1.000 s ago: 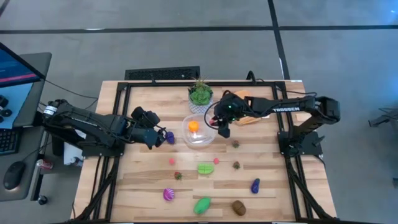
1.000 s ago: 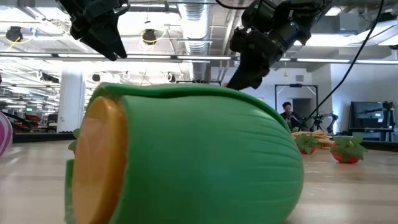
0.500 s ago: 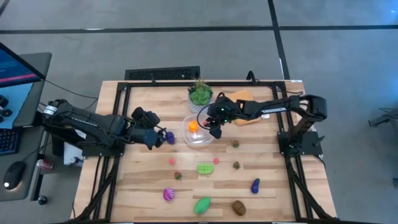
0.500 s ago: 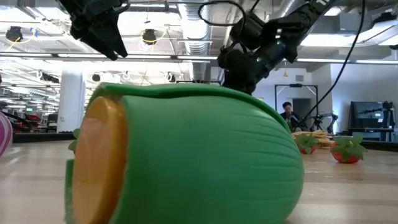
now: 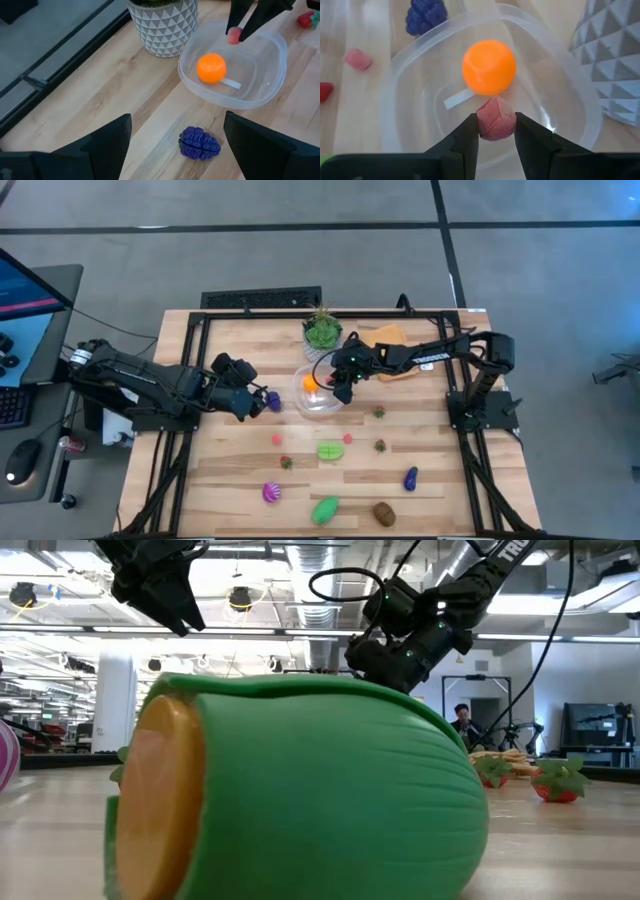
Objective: Pick and placing Produce into tupperware
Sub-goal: Put the top right pink peach into the transparent bin
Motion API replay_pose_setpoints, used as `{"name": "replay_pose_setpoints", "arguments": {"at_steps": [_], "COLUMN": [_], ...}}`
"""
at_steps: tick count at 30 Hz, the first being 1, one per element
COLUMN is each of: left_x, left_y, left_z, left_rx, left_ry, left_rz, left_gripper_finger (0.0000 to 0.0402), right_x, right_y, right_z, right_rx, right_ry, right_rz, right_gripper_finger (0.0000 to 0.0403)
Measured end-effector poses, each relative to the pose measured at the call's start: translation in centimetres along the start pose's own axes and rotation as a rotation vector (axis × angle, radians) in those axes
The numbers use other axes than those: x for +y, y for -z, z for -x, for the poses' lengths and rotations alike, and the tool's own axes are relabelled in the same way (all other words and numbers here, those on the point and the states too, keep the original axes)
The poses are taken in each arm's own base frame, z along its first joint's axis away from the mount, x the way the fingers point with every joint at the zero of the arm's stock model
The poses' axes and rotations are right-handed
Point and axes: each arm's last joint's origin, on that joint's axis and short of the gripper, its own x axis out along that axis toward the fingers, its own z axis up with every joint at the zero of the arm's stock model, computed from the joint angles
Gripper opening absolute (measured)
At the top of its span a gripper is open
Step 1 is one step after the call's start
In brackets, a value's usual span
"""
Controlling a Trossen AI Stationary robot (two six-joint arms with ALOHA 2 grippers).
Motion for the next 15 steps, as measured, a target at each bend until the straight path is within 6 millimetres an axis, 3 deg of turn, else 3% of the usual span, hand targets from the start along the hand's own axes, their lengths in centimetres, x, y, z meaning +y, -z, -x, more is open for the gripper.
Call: {"name": "replay_pose_setpoints", "arguments": {"at_steps": [15], "left_x": [-0.01], "left_y": [0.01], "left_z": [0.01], "left_rx": [0.000], "left_ry": [0.000], "left_rz": [0.004], "left_gripper_finger": [0.0306], "right_x": [-0.01], "right_y": [-0.10], "right_z": [0.11], "right_rx": [-0.008], "right_ry": [0.017], "right_rz": [-0.032], "right_gripper_finger": [0.0183]}}
